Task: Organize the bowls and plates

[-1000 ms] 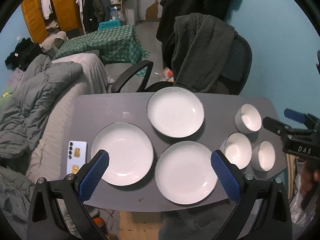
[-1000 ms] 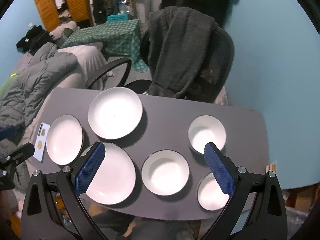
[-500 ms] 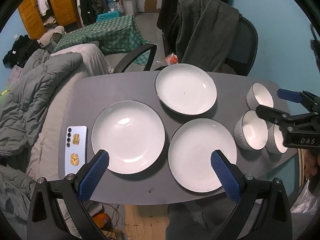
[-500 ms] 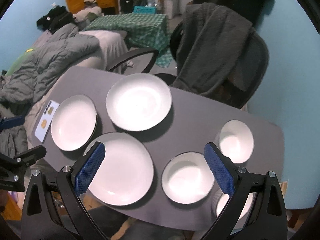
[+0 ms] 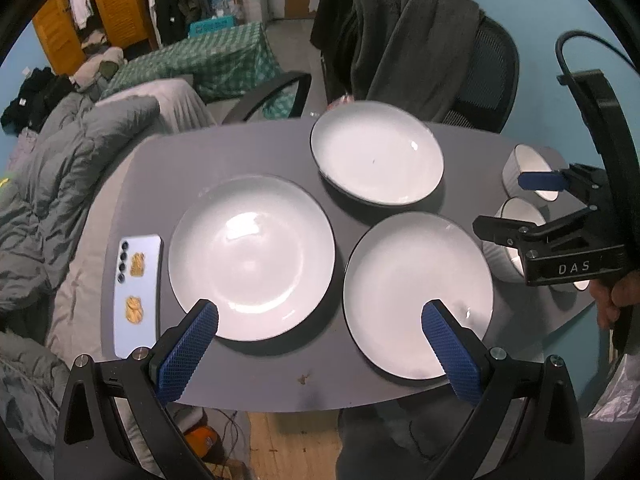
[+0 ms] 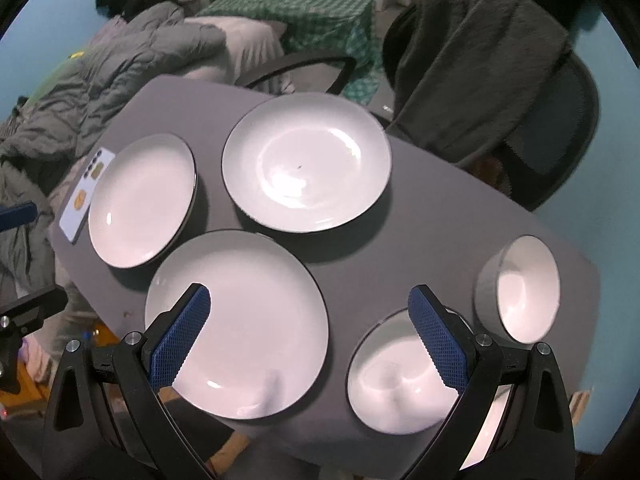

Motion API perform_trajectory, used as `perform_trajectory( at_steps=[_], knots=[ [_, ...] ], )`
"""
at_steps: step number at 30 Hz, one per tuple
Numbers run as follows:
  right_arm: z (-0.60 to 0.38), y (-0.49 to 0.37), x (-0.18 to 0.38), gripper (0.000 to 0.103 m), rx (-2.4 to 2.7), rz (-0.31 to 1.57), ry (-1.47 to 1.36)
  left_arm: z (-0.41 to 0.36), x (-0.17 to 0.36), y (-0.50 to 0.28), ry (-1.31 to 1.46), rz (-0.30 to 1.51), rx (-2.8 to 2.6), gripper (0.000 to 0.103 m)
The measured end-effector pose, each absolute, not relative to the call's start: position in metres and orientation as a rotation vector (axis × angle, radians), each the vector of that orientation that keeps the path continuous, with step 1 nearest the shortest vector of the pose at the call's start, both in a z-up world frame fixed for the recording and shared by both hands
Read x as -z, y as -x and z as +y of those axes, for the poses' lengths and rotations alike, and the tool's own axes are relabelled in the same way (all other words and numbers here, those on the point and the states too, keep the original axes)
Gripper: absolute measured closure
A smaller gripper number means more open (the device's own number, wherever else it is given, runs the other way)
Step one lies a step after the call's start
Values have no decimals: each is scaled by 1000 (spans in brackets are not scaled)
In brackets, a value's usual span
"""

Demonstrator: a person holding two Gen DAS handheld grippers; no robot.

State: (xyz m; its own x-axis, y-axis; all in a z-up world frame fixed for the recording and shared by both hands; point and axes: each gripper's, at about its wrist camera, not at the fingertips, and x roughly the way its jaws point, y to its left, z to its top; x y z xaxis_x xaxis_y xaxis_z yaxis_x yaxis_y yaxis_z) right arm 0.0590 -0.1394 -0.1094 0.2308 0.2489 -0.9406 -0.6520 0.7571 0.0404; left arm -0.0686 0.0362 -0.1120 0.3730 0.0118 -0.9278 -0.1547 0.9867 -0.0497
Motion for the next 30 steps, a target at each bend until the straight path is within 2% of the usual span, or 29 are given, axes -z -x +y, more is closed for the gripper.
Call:
perform_trajectory(
  at_steps=[10, 12, 14, 16, 19, 24, 27, 29, 30],
  knots=[
    [-115, -66, 156, 5, -727, 1252, 541, 29, 154, 67, 180, 1281, -145, 1],
    [-113, -68, 163, 9, -731, 1271, 552, 26, 158, 67, 181, 1283, -146, 1],
    [-112, -71, 168, 14, -733, 1293, 557, 24, 163, 67, 199, 1295, -148, 5],
    [-111, -73, 172, 16, -741, 1307, 560, 24, 170, 66, 237, 1315, -152, 15],
    [-108, -73, 174, 20, -765, 1318, 569, 29, 179, 65, 289, 1332, -160, 21],
    [-102, -71, 183, 26, -785, 1332, 628, 28, 188, 66, 335, 1349, -170, 25],
    [-101, -71, 189, 36, -795, 1351, 660, 28, 193, 65, 354, 1355, -172, 28],
    [-101, -70, 192, 43, -795, 1362, 674, 30, 197, 66, 360, 1359, -180, 37],
    [-101, -70, 194, 45, -795, 1367, 679, 29, 200, 68, 360, 1365, -193, 46]
  ],
)
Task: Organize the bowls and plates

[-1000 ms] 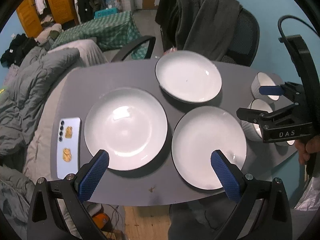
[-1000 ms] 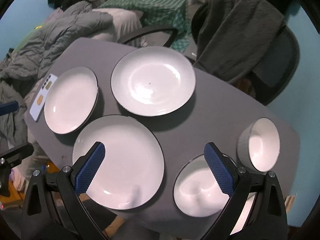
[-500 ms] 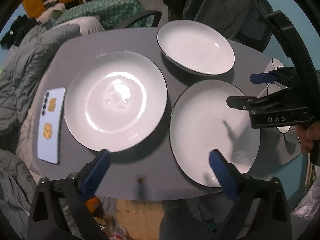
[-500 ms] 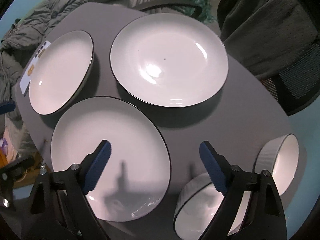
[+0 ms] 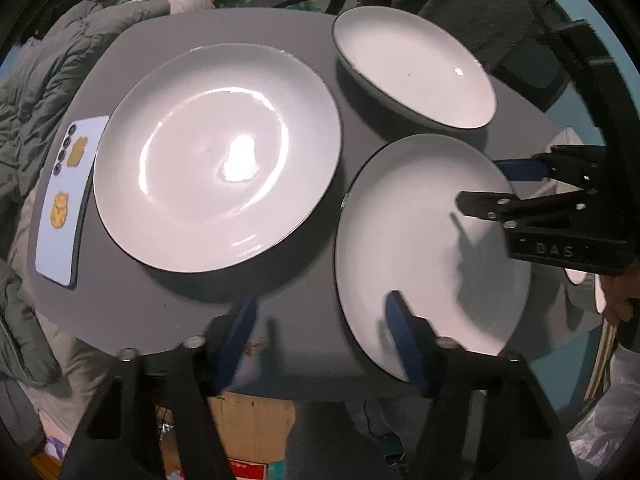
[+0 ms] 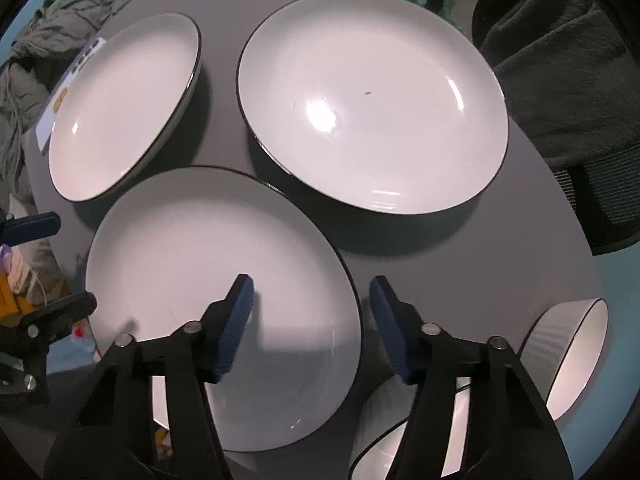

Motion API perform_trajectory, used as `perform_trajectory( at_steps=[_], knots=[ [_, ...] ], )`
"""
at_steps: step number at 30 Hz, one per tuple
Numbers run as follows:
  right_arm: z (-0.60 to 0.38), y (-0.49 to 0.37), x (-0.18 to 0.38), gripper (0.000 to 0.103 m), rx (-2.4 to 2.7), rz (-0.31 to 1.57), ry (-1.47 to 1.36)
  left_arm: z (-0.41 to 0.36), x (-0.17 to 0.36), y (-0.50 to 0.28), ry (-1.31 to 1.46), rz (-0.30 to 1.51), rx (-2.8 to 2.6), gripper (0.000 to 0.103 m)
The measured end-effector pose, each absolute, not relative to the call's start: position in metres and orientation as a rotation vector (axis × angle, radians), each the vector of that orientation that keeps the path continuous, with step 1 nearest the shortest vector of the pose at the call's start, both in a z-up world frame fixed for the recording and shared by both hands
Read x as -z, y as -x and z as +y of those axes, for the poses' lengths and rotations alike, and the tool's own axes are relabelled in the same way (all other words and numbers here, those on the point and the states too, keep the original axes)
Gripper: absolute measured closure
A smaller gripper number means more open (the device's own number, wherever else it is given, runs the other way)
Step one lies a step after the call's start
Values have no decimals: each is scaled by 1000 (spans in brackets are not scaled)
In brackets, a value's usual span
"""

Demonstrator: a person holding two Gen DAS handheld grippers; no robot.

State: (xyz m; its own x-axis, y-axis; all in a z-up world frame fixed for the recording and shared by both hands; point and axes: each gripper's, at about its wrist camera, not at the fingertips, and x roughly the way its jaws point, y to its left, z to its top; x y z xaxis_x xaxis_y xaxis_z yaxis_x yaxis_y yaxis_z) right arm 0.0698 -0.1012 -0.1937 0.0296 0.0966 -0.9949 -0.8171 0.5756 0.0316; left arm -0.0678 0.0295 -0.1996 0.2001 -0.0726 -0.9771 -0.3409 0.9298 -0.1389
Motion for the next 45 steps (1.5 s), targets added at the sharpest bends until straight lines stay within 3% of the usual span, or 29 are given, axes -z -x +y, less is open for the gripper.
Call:
perform_trajectory(
  at_steps=[16, 23, 45],
  knots=[
    [-128, -85, 203, 74, -709, 1444, 579, 35, 215, 64, 425, 1402, -194, 72],
    [-149, -83, 206, 83, -694, 1502, 447, 46, 219, 70, 405, 1420, -192, 76],
    [-246, -17, 192, 83, -562, 1538, 116, 55, 231, 45, 400, 1467, -71, 79]
  ],
)
